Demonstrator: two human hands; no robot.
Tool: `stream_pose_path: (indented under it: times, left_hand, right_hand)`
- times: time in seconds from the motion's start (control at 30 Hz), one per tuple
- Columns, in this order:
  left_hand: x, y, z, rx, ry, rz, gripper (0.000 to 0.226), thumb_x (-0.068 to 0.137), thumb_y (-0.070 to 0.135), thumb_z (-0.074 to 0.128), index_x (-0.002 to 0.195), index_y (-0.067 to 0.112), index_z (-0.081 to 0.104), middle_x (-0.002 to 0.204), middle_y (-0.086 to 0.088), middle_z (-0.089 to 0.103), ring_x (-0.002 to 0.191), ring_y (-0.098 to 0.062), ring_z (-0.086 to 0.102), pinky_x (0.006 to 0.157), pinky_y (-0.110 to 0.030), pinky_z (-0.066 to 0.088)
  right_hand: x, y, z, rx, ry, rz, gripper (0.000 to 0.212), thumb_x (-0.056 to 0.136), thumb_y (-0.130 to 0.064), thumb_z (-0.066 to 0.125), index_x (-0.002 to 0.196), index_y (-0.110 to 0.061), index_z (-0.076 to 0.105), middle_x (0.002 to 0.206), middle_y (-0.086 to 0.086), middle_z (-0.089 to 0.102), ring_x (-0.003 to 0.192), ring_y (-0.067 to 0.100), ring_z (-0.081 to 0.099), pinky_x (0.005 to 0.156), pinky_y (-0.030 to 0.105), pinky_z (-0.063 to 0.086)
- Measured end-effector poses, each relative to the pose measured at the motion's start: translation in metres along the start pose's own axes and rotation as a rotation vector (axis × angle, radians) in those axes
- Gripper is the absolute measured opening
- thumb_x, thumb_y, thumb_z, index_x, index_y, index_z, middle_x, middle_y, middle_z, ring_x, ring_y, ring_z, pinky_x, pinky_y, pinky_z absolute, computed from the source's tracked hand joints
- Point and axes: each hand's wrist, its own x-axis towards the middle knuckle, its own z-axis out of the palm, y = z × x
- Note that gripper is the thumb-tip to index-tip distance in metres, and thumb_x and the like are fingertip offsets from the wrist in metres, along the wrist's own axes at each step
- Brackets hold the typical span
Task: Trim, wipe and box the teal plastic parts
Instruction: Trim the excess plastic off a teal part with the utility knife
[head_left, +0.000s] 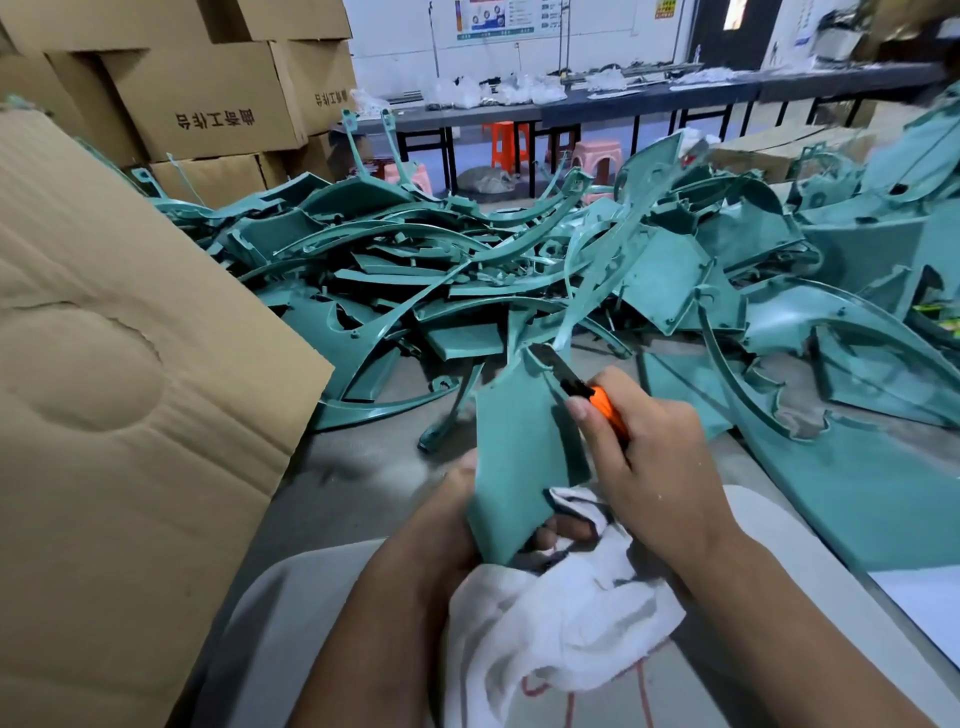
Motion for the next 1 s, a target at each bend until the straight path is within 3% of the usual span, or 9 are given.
stream_pose_path:
  times: [0.07, 0.13, 0.23, 0.33, 0.43, 0.6, 0.67, 0.8, 1.0]
  left_hand:
    - [-0.003, -0.001, -0.002, -0.058, -0.067, 0.115, 0.045, 0.079, 0.039, 0.056, 0.092, 0.0, 0.073, 0.072, -0.02, 0.071, 0.047, -0.028, 0.062, 0.042, -0.026, 0.049]
    - [-0.007, -0.002, -0.008, -0.133, -0.205, 0.2, 0.06, 0.085, 0.059, 0.053, 0.101, 0.007, 0.081, 0.095, -0.016, 0.076, 0.074, -0.03, 0.07, 0.066, -0.038, 0.057]
    - [-0.009, -0.006, -0.015, -0.102, -0.205, 0.303, 0.072, 0.082, 0.075, 0.062, 0.119, 0.015, 0.076, 0.125, -0.018, 0.071, 0.109, -0.035, 0.068, 0.101, -0.051, 0.049]
    - [-0.008, -0.007, -0.019, 0.216, -0.066, 0.487, 0.032, 0.082, 0.032, 0.075, 0.113, 0.021, 0.075, 0.115, -0.017, 0.074, 0.094, -0.038, 0.073, 0.08, -0.048, 0.057]
    - [-0.008, -0.003, -0.028, 0.313, -0.048, 0.524, 0.028, 0.076, 0.01, 0.067, 0.099, 0.022, 0.078, 0.106, -0.013, 0.077, 0.087, -0.029, 0.076, 0.065, -0.035, 0.059]
    - [-0.002, -0.003, -0.03, 0.337, 0.039, 0.663, 0.016, 0.088, 0.007, 0.067, 0.101, 0.009, 0.077, 0.104, -0.012, 0.078, 0.091, -0.025, 0.075, 0.074, -0.029, 0.059]
    - [0.002, -0.004, -0.032, 0.468, 0.232, 0.859, 0.017, 0.096, 0.003, 0.064, 0.1, 0.016, 0.075, 0.1, 0.0, 0.08, 0.093, -0.015, 0.075, 0.077, -0.023, 0.057]
    - [0.001, 0.0, -0.046, 0.768, 0.627, 1.159, 0.018, 0.088, 0.019, 0.065, 0.105, 0.019, 0.069, 0.096, 0.011, 0.075, 0.089, -0.005, 0.071, 0.076, -0.026, 0.058]
    - [-0.008, 0.007, -0.052, 0.85, 0.638, 1.259, 0.046, 0.081, 0.016, 0.072, 0.127, 0.015, 0.069, 0.114, 0.011, 0.073, 0.105, -0.002, 0.069, 0.088, -0.021, 0.056]
  right_hand:
    - [0.001, 0.004, -0.001, -0.043, 0.013, 0.036, 0.035, 0.108, -0.04, 0.05, 0.082, -0.017, 0.047, 0.056, -0.005, 0.043, 0.048, 0.018, 0.045, 0.045, 0.037, 0.036]
    - [0.001, 0.007, -0.002, -0.099, 0.017, 0.052, 0.035, 0.106, -0.042, 0.05, 0.081, -0.018, 0.045, 0.054, -0.005, 0.043, 0.047, 0.019, 0.045, 0.043, 0.039, 0.037]
    - [0.001, 0.007, 0.0, -0.123, -0.008, 0.058, 0.038, 0.104, -0.049, 0.046, 0.079, -0.02, 0.043, 0.052, -0.007, 0.042, 0.045, 0.017, 0.044, 0.042, 0.035, 0.034]
    - [0.001, 0.007, 0.0, -0.113, -0.02, 0.039, 0.038, 0.105, -0.048, 0.047, 0.079, -0.021, 0.041, 0.053, -0.007, 0.042, 0.046, 0.018, 0.043, 0.042, 0.038, 0.036]
    - [0.002, 0.007, -0.003, -0.186, -0.012, 0.055, 0.04, 0.105, -0.051, 0.045, 0.079, -0.02, 0.041, 0.053, -0.006, 0.042, 0.048, 0.023, 0.043, 0.044, 0.039, 0.036]
    - [0.001, 0.008, -0.007, -0.269, 0.078, 0.074, 0.038, 0.107, -0.046, 0.049, 0.08, -0.019, 0.046, 0.056, -0.007, 0.046, 0.046, 0.016, 0.044, 0.043, 0.034, 0.039]
    - [0.0, 0.007, -0.005, -0.234, 0.157, 0.09, 0.033, 0.108, -0.041, 0.051, 0.082, -0.019, 0.05, 0.057, -0.012, 0.045, 0.045, 0.005, 0.043, 0.041, 0.019, 0.031]
    - [0.005, 0.014, -0.013, -0.212, 0.335, 0.215, 0.025, 0.11, -0.033, 0.051, 0.088, -0.02, 0.049, 0.06, -0.016, 0.04, 0.045, -0.001, 0.04, 0.044, 0.016, 0.022]
    - [0.003, 0.013, -0.004, -0.222, 0.103, 0.161, 0.032, 0.111, -0.03, 0.045, 0.08, -0.021, 0.045, 0.063, -0.011, 0.044, 0.053, 0.006, 0.042, 0.05, 0.025, 0.028]
